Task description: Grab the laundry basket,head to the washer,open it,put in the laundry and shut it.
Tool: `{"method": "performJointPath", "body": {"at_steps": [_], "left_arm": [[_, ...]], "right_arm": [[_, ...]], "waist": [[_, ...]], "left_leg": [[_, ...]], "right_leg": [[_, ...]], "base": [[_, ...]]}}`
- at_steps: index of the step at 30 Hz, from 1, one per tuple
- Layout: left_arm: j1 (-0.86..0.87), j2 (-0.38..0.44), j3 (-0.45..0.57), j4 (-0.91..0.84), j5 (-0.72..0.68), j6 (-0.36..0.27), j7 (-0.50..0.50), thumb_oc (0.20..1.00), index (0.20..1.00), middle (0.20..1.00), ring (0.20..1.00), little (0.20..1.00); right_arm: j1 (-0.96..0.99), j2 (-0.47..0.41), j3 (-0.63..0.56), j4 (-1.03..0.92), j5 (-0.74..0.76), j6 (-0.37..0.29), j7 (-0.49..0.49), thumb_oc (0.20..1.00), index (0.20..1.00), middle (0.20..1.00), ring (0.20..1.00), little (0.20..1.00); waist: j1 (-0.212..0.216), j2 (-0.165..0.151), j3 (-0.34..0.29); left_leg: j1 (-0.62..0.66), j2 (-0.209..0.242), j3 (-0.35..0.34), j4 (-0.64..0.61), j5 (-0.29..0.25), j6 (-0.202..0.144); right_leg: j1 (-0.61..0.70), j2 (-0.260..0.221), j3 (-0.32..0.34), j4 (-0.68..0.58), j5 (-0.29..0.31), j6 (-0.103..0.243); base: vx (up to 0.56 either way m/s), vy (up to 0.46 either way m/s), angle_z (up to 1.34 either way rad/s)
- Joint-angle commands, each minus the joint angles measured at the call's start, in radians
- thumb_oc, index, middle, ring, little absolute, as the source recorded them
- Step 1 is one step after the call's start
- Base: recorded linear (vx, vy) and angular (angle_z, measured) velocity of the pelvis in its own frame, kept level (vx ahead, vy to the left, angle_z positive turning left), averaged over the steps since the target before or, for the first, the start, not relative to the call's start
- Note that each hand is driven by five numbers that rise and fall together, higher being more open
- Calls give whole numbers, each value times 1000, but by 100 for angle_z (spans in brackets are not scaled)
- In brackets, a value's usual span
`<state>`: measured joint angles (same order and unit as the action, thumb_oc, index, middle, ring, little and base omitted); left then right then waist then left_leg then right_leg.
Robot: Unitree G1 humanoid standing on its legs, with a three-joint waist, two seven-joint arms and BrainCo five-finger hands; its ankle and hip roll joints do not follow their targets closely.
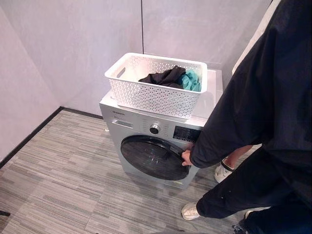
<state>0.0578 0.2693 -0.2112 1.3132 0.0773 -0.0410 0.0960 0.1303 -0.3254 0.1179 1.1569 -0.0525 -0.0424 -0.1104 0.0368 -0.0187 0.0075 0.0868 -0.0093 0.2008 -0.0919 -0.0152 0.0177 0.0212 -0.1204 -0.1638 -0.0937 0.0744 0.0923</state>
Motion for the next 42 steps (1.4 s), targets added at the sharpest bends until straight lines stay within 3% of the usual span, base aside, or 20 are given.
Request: {"method": "performJointPath", "body": {"at_steps": [1,11,42], "left_arm": [[-58,4,22,61,-19,-8,18,1000,1000,1000,1000,1000],[-61,2,14,66,-21,-8,17,1000,1000,1000,1000,1000],[-60,0,2,95,-24,0,-7,1000,1000,1000,1000,1000]], "right_arm": [[-39,-27,41,46,15,-13,-24,1000,1000,1000,1000,1000],[-50,-30,32,110,9,-6,-46,1000,1000,1000,1000,1000],[-28,-4,66,165,21,-2,33,1000,1000,1000,1000,1000]], "waist": [[-8,-34,-25],[-3,-36,-22],[-3,-36,-34]], "left_leg": [[-65,-8,-102,5,15,-39],[-67,-11,-112,5,13,-37],[-59,0,-119,5,15,-45]], "right_leg": [[21,-63,-38,15,0,75],[25,-70,-48,18,0,76],[38,-58,-51,14,-14,66]], "base": [[0,0,0],[14,5,6],[0,0,0]]}}
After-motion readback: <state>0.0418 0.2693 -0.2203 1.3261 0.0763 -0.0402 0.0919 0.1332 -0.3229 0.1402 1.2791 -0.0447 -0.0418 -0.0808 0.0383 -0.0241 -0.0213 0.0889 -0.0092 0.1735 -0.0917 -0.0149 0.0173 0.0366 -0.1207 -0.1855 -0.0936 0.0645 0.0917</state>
